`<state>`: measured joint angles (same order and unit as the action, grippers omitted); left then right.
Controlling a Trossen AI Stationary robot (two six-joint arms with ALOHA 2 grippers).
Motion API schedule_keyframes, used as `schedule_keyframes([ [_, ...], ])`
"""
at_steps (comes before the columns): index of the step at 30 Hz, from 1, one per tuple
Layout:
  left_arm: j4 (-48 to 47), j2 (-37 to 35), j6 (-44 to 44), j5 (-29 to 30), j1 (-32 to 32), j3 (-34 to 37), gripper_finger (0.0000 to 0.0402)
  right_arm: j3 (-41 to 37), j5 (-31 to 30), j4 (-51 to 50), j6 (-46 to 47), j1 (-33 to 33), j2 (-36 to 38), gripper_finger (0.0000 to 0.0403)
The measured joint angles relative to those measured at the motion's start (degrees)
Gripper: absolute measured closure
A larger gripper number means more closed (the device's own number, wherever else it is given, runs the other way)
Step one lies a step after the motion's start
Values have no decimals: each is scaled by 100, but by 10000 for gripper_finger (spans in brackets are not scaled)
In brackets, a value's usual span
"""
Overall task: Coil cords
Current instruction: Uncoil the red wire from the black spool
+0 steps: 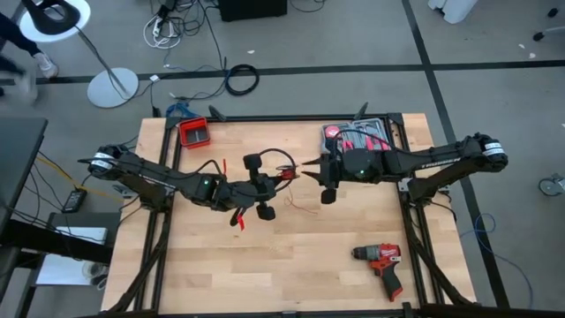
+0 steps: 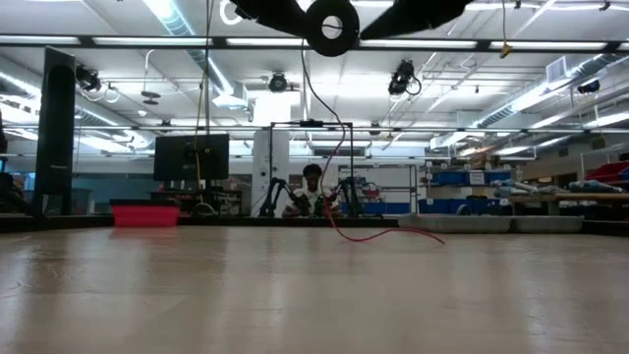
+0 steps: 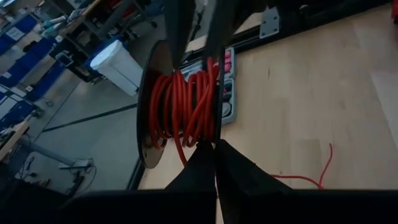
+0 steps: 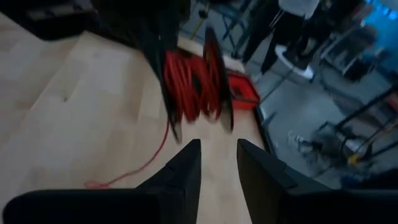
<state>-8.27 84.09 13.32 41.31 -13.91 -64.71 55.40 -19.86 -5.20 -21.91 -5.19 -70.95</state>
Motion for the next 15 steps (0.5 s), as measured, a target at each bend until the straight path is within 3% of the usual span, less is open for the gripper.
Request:
schedule_keyframes([
  [11,-6,0,4,-223,3,0,401,0,65,68,-225,2,-19,314],
  [15,1,0,-2,-253,4,0,401,0,396,155,-272,4,-19,316],
])
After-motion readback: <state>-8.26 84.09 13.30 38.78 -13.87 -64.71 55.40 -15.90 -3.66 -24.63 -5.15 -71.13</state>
